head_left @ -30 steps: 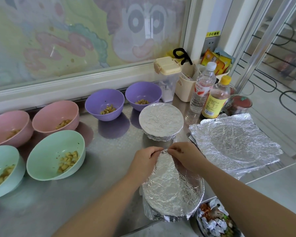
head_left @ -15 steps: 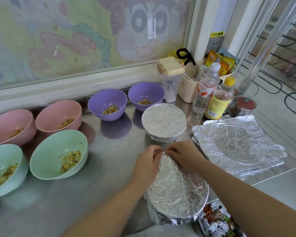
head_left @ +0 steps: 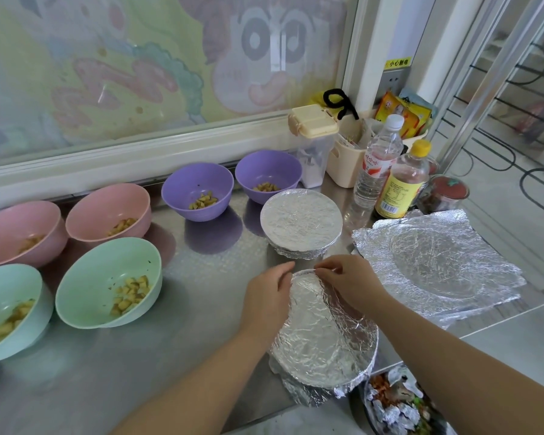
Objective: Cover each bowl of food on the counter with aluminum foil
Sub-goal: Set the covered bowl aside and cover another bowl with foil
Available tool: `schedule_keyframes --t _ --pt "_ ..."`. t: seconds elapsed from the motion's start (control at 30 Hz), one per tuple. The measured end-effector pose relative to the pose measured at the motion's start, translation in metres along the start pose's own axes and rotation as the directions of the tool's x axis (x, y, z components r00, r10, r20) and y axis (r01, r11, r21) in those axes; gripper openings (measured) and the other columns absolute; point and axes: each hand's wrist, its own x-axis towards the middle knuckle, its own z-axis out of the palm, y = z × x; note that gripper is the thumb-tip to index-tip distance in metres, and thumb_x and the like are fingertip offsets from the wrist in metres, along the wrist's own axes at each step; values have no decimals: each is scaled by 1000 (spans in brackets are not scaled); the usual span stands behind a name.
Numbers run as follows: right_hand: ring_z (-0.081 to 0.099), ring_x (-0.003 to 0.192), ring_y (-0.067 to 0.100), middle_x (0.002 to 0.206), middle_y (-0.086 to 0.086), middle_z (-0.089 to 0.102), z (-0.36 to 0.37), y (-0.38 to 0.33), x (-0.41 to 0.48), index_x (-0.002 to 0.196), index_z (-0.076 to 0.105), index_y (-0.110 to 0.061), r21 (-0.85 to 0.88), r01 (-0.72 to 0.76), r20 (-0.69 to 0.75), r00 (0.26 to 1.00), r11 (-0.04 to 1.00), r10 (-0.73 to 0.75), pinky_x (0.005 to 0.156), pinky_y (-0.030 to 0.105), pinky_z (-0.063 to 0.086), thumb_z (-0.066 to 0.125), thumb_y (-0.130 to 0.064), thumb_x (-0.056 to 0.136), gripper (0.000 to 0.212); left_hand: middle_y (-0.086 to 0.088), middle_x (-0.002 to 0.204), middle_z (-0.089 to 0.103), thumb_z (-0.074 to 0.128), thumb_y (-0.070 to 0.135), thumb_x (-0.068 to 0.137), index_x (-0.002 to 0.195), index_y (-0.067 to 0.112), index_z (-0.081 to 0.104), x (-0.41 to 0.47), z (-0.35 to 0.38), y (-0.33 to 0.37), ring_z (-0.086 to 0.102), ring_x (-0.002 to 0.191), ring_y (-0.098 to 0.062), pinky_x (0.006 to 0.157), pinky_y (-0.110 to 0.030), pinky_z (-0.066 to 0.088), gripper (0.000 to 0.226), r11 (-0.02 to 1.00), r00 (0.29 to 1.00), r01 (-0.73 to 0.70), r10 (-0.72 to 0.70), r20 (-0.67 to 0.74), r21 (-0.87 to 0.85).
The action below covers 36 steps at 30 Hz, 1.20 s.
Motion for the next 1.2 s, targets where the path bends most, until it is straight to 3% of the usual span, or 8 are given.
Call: schedule_keyframes --t 0.13,0.27,0.37,0.53,0.7,0.87,1.03,1.2 --pt "59 69 -7 73 -24 64 1 0 7 100 80 -24 -43 14 57 998 999 -11 63 6 39 70 -26 95 12 8 110 74 61 18 97 117 21 74 8 3 1 66 101 -6 89 -18 47 24 1000 997 -12 12 70 0" --pt "64 76 7 80 -10 72 7 -2 8 96 76 -23 -107 35 100 995 994 -25 76 29 53 64 -28 98 14 10 104 75 59 17 97 113 22 75 5 2 -3 67 95 -4 87 -24 51 23 1000 998 9 -8 60 -20" --pt "63 77 11 80 -6 70 11 -4 9 92 73 -22 -135 91 122 990 987 -74 78 38 53 62 -25 98 13 11 96 76 58 16 97 110 23 76 2 0 -3 67 82 -4 80 -26 52 23 999 998 17 -16 62 -28" --pt "64 79 8 82 -8 72 12 -11 10 94 76 -25 -131 165 185 973 978 -139 77 33 52 65 -27 95 11 11 96 73 62 21 94 107 23 76 4 -3 -7 61 86 -1 75 -7 39 19 999 995 -24 20 96 37" --pt "65 81 2 89 -14 74 2 -2 8 104 78 -30 -94 83 162 984 992 -67 76 21 49 72 -40 92 17 11 88 71 61 18 94 97 20 76 1 0 -10 61 81 -4 71 -9 41 15 999 998 31 -33 50 35" --pt "66 65 18 64 -8 69 3 4 5 81 76 -31 -73 51 132 990 996 -41 57 18 44 69 -34 95 16 13 80 70 58 15 95 96 21 75 -5 1 -8 62 77 -2 68 -16 45 18 995 995 93 -91 46 -41" --pt "65 70 15 71 -10 69 9 1 6 89 77 -26 -95 81 141 988 992 -67 70 31 51 66 -31 97 15 12 87 72 55 15 97 101 21 75 -7 0 -8 62 80 2 67 -9 42 22 995 994 91 -88 64 -46" --pt "65 81 8 84 -13 72 6 -7 9 97 77 -26 -109 104 182 980 989 -83 80 32 53 66 -33 96 13 13 94 69 48 19 101 106 22 66 -7 2 -6 60 85 4 70 -8 40 19 989 985 143 -139 99 -37"
